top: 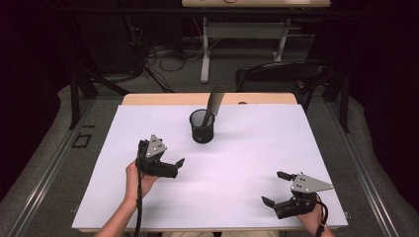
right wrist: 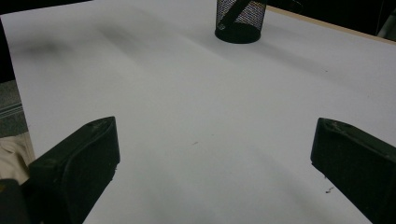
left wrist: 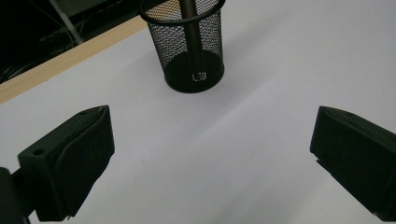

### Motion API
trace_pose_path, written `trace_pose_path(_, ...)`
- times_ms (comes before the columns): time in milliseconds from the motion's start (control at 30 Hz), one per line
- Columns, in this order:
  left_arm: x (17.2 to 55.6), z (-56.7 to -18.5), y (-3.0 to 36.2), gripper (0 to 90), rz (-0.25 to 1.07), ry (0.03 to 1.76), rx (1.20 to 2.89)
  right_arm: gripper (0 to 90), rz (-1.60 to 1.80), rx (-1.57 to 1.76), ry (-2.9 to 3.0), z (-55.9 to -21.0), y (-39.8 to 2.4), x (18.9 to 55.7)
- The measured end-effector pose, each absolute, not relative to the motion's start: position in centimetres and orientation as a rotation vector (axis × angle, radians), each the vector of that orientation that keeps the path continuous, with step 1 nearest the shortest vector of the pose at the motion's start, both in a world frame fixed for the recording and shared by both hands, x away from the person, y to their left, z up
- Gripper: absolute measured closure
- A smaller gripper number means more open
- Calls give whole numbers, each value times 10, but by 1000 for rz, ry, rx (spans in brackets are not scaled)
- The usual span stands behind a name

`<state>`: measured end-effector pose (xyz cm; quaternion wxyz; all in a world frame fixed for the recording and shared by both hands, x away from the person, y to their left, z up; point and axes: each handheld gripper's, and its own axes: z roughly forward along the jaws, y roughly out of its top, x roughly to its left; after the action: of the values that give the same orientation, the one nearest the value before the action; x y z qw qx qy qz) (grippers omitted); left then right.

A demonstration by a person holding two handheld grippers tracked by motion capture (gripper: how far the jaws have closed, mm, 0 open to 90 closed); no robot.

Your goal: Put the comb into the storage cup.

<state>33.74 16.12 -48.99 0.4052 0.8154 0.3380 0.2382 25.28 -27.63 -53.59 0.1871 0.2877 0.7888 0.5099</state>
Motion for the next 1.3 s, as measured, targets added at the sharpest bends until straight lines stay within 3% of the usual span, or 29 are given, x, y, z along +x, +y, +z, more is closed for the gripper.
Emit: trace_pose_path(1300,290,-510,189,0,602,871,2067,9,1436,813,2216,-535,-277,254)
